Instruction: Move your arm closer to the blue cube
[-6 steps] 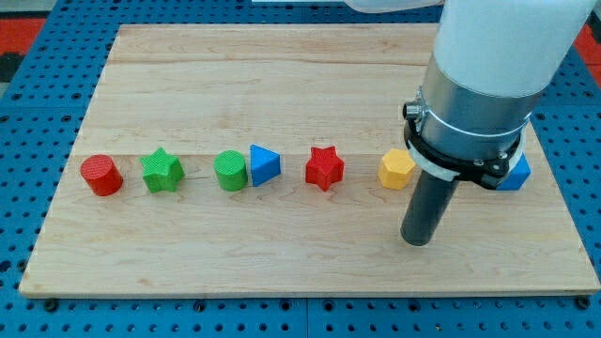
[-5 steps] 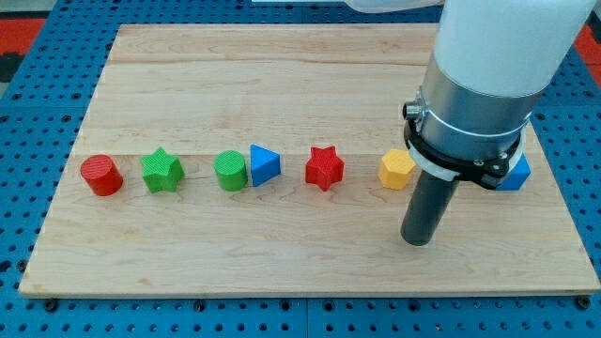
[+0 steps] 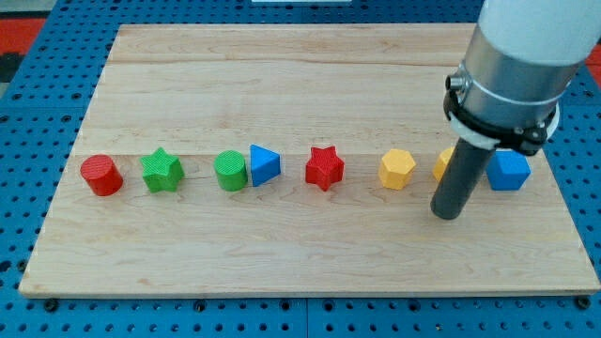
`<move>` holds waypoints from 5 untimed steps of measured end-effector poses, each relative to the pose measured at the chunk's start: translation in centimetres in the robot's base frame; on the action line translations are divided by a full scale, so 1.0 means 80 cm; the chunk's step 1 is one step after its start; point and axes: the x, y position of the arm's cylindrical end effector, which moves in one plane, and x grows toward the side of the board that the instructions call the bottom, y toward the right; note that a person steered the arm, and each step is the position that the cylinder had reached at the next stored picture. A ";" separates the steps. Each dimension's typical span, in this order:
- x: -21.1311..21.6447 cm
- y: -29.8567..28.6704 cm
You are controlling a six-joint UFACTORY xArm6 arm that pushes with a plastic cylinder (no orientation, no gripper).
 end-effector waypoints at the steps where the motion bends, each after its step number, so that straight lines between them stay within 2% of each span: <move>1: 0.043 0.014; 2: 0.017 0.028; 3: 0.016 0.098; 5: -0.011 0.102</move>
